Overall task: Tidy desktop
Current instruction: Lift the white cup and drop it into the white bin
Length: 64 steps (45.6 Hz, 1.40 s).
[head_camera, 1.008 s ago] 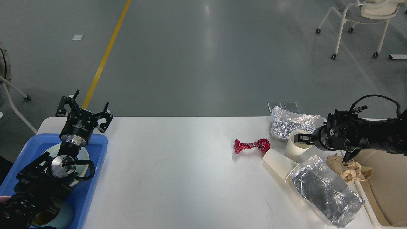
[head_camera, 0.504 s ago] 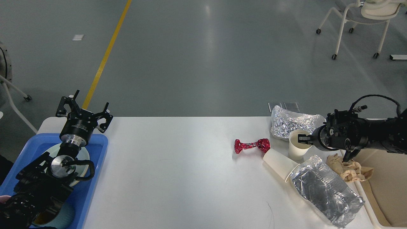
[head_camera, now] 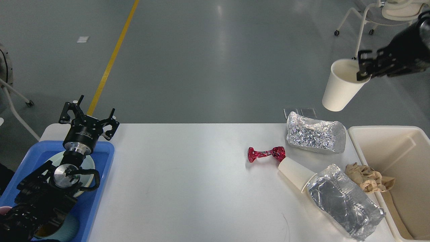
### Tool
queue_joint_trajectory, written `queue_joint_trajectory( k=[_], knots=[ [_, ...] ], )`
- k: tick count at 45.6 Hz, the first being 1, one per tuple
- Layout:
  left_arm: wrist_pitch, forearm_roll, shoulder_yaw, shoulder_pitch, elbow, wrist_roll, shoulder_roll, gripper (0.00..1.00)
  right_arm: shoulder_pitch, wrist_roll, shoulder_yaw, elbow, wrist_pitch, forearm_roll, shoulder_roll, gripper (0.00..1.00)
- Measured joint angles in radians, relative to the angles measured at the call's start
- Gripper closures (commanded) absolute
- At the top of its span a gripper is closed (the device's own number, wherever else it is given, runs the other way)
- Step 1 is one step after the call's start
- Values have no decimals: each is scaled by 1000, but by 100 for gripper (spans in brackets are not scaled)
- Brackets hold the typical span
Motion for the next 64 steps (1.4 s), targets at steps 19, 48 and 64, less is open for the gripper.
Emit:
queue_joint_trajectory(
  k=[19,48,64],
  knots=[
    [0,0,0,1,0,-1,0,1,-472,-2,-151,-203,-433,-187,-94,100],
    [-1,0,0,0,-1,0,0,1,-1840,-3,246,-1014,-722,103,91,24],
    [-1,0,0,0,0,0,0,1,-1749,-4,268,-981,-688,103,74,0]
  ],
)
